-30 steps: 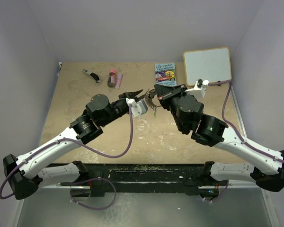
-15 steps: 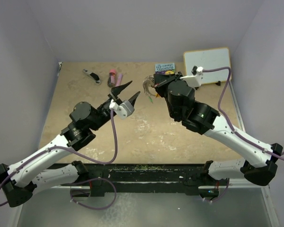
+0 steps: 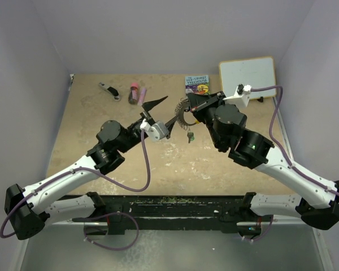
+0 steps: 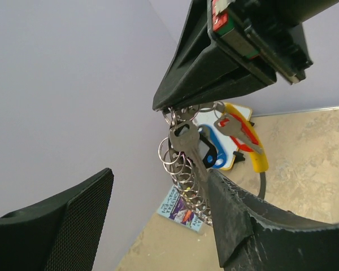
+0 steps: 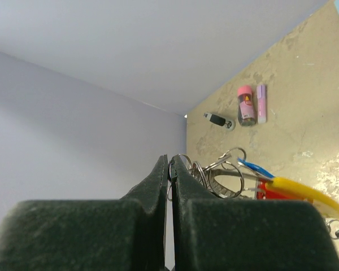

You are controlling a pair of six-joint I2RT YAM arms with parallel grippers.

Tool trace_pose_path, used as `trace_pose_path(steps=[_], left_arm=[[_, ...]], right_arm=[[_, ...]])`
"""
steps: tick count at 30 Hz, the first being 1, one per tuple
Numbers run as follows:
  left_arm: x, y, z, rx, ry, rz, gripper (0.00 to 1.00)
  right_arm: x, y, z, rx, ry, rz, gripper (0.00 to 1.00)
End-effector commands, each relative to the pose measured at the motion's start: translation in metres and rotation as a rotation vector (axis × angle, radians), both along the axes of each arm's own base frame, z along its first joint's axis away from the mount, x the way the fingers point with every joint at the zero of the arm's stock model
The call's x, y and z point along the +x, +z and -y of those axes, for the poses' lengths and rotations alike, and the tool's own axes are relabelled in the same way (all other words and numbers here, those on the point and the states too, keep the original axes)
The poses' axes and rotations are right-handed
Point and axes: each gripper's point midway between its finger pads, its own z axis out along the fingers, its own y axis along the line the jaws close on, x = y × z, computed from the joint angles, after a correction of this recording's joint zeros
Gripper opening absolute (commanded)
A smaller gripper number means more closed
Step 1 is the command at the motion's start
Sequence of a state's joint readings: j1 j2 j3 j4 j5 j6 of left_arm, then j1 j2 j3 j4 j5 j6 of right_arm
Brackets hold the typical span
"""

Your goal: Put the keys on the keyring

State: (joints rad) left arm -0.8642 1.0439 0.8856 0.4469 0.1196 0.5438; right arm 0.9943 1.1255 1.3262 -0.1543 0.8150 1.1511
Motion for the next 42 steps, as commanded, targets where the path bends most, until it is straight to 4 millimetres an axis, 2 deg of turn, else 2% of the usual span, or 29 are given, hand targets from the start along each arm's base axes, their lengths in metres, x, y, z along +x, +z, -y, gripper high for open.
trace_pose_path(steps=[1, 5, 8, 13, 20, 28, 36, 42], left_arm=[[-0.022, 0.037, 0.004, -0.071, -0.096, 0.134, 0.71], [-0.039, 0.041, 0.011, -0.071, -0.189, 0.184, 0.68], [-0.047, 0.041, 0.019, -0.057, -0.242, 0.214, 0.60], [-0.039, 0.031, 0.025, -0.021, -0.219, 0.223, 0.49], [-0.021, 0.027, 0.022, -0.013, -0.129, 0.222, 0.47], [-0.014, 0.033, 0.019, -0.018, -0.083, 0.243, 0.47], [-0.014, 0.028, 0.023, 0.017, -0.097, 0.240, 0.34], [-0.010, 0.027, 0.023, 0.033, -0.075, 0.245, 0.29]], right_arm=[[-0.003, 0.022, 0.005, 0.074, 0.003, 0.046, 0.00], [-0.004, 0.019, 0.002, 0.085, 0.015, 0.037, 0.00], [-0.004, 0.017, -0.001, 0.084, 0.026, 0.032, 0.00], [-0.005, 0.019, -0.003, 0.096, 0.040, 0.031, 0.00], [-0.007, 0.020, -0.005, 0.100, 0.056, 0.031, 0.00], [-0.009, 0.016, -0.004, 0.108, 0.057, 0.024, 0.00], [-0.008, 0.014, -0.004, 0.109, 0.054, 0.023, 0.00], [-0.008, 0.016, -0.003, 0.106, 0.054, 0.029, 0.00]])
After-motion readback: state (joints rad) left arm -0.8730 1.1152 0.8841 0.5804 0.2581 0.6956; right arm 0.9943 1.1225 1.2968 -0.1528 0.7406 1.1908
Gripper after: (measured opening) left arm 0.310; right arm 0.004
